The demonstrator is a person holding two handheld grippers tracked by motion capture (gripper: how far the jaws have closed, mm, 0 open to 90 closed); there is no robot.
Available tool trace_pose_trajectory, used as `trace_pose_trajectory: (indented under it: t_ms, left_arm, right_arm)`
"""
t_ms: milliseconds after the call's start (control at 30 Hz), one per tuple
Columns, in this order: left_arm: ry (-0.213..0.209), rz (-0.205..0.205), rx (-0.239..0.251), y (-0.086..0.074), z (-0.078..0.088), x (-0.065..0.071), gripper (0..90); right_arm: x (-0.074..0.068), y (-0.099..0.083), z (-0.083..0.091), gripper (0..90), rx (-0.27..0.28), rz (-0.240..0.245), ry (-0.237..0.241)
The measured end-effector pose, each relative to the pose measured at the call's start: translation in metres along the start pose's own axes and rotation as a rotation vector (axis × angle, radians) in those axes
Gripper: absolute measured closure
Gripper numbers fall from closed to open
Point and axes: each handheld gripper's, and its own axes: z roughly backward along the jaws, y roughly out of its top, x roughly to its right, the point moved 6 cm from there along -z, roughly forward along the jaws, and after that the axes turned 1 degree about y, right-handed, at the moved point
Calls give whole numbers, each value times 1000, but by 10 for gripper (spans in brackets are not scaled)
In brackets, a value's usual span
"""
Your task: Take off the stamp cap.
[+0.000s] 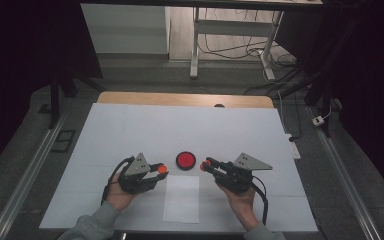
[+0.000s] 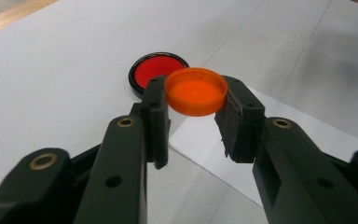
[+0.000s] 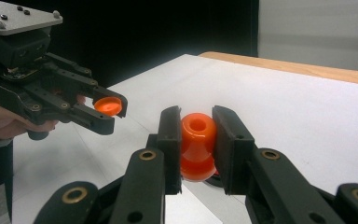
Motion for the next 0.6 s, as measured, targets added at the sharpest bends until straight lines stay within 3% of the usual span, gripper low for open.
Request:
trace_pose_trajectory:
  t_ms: [600]
  left_arm:
    - [51, 82, 12, -35, 44, -17, 650]
  right_arm:
    - [0, 0, 0, 731, 6, 10, 17]
